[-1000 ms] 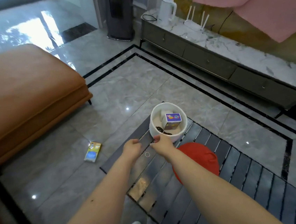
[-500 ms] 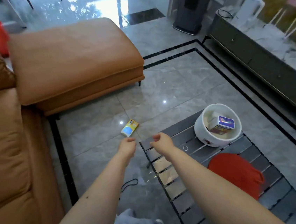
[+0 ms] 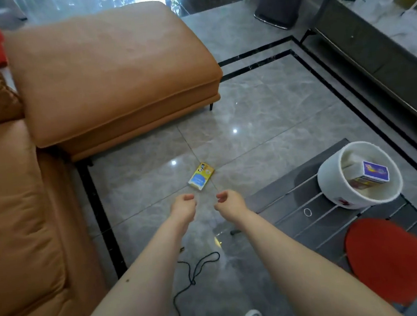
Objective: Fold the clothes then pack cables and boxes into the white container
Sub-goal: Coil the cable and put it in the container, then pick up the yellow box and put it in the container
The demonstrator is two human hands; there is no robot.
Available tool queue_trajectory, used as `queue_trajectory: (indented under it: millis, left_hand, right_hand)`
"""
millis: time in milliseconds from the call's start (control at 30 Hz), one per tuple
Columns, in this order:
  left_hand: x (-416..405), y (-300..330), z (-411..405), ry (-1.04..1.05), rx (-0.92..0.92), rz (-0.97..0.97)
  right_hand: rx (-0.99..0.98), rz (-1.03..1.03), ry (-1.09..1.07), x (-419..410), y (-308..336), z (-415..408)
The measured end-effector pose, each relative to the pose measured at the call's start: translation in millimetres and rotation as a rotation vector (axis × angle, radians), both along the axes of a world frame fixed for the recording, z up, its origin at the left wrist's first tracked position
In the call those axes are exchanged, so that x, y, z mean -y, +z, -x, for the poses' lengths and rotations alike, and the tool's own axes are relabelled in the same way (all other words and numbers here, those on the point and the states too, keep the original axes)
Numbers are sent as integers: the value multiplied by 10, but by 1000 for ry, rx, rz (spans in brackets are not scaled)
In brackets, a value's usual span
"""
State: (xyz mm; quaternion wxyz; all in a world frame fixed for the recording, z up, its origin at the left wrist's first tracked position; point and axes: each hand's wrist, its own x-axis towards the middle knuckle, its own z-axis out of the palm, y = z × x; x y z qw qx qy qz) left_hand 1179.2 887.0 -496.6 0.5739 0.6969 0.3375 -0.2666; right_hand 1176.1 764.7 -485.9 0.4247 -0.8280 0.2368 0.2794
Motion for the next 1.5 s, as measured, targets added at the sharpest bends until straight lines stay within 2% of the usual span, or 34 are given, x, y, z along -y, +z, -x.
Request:
queue_trajectory:
  millis: [167,200,300,433,667,833,1000,1267,1500]
  left_hand:
    - [-378,-459,-143,-74,-81,-15]
    - [-534,-769,-237,-123,-112,-24]
    - [-681,-1052,-197,-163,-157,-33]
    - [-815,-1824,-88,-209,-248,-52]
    - [-859,-3116,238,-233,-281,-127]
    - [-913,-4311,623,-280,-317,-197]
    - [-888,-5032,970,-334,-362,-205]
    - [-878,-5841,1298,-190,-347,-261]
    - [-807,-5971,1173,-107,-233,-283]
  right_hand:
    - [-50,6,-52,-429,-335,-119]
    - [-72,-2,-92,-636,-625,-180]
    - [-91,-1,-111,-730,-837,-171]
    - [-162,29,-99,-850,-1536,-102]
    - [-245,20,-45,-887,-2930,219]
    - [-319,33,14,-969,-4066,596]
    - [-358,63,81,-1039,-4804,840]
    - [-392,133,173,-1108,-5537,1119]
    - [-361,251,296,-1093,-5692,1092]
